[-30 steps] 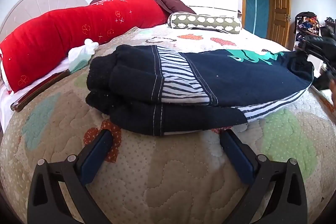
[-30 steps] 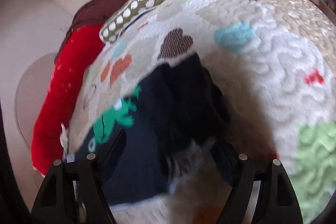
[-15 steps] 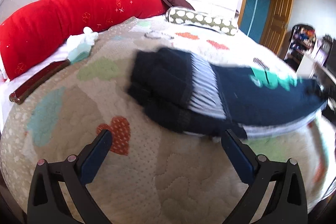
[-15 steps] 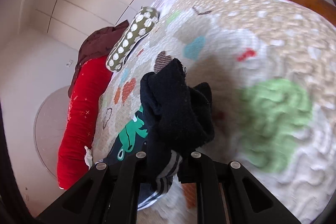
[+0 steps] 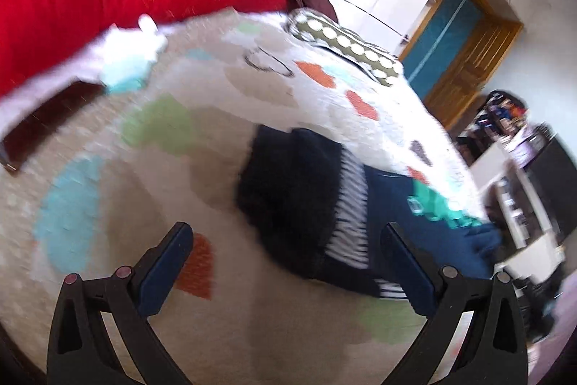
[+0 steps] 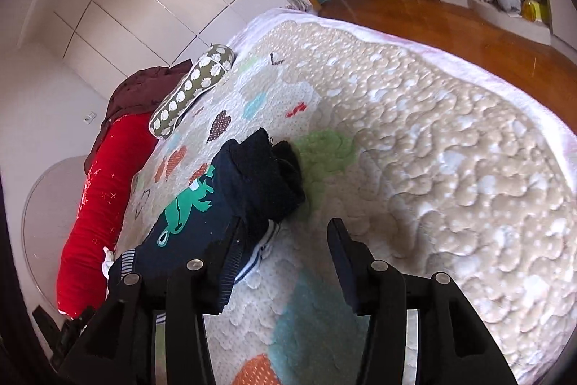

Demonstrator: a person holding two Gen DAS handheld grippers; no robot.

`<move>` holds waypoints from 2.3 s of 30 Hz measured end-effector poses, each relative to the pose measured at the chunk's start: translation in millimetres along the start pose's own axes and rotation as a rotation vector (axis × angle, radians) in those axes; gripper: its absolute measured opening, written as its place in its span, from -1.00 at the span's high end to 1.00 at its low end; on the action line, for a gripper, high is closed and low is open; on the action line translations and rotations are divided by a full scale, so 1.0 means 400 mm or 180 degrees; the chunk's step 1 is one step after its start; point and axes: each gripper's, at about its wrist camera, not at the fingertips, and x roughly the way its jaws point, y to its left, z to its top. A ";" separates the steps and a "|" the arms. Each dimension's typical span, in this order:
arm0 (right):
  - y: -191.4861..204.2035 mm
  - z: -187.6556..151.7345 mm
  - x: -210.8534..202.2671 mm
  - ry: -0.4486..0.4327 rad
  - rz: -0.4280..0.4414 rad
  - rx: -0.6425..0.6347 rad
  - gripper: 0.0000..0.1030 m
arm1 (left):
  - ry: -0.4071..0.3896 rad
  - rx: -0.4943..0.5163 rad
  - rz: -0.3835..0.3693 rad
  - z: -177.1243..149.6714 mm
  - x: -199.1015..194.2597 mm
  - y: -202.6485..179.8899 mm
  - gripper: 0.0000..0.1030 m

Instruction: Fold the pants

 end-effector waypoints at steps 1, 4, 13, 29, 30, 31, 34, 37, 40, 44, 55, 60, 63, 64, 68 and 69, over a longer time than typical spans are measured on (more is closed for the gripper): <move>-0.001 -0.001 -0.002 -0.0007 0.0027 -0.0001 -0.03 | 0.0071 -0.0079 -0.0111 0.004 0.010 -0.002 -0.96; -0.019 -0.021 -0.027 -0.0007 0.0118 0.0016 -0.02 | 0.0301 -0.0297 -0.0399 0.024 0.045 -0.004 -0.61; -0.007 -0.065 -0.013 0.0128 0.0280 -0.0082 -0.03 | 0.0661 -0.0587 -0.0632 0.020 0.112 -0.016 -0.54; 0.162 -0.130 0.012 0.0616 0.1046 -0.0564 -0.15 | 0.0965 -0.0484 -0.0376 0.056 0.199 -0.040 0.79; 0.188 -0.138 0.031 0.0747 0.1213 -0.0559 -0.16 | 0.0945 -0.0479 -0.0377 0.060 0.190 -0.043 0.79; 0.205 -0.145 0.045 0.0841 0.1327 -0.0549 -0.17 | 0.0933 -0.0465 -0.0384 0.061 0.182 -0.045 0.79; 0.281 -0.181 0.111 0.1270 0.1754 -0.0505 -0.22 | 0.0914 -0.0458 -0.0413 0.065 0.157 -0.055 0.79; 0.343 -0.221 0.169 0.1623 0.2081 -0.0410 -0.22 | 0.0841 -0.0433 -0.0469 0.070 0.129 -0.070 0.79; 0.382 -0.248 0.235 0.1965 0.2405 -0.0164 -0.27 | 0.0755 -0.0455 -0.0595 0.083 0.102 -0.092 0.81; 0.376 -0.268 0.309 0.2149 0.2416 0.0200 -0.30 | 0.0668 -0.0429 -0.0681 0.095 0.078 -0.118 0.88; 0.347 -0.255 0.329 0.2210 0.2257 0.0488 -0.32 | 0.0619 -0.0398 -0.0674 0.090 0.086 -0.123 0.89; 0.349 -0.267 0.328 0.2247 0.2326 0.0668 -0.39 | 0.0502 -0.0321 -0.0728 0.100 0.051 -0.137 0.90; 0.332 -0.243 0.342 0.2048 0.2101 0.0661 -0.35 | 0.0499 -0.0345 -0.0767 0.103 0.042 -0.133 0.90; 0.307 -0.229 0.332 0.1952 0.2038 0.0735 -0.32 | 0.0500 -0.0355 -0.0774 0.103 0.040 -0.129 0.90; 0.231 -0.174 0.263 0.1509 0.1671 0.0667 -0.20 | 0.0516 -0.0411 -0.0796 0.103 0.038 -0.111 0.90; 0.208 -0.156 0.236 0.1375 0.1566 0.0627 -0.19 | 0.0508 -0.0422 -0.0797 0.103 0.036 -0.106 0.90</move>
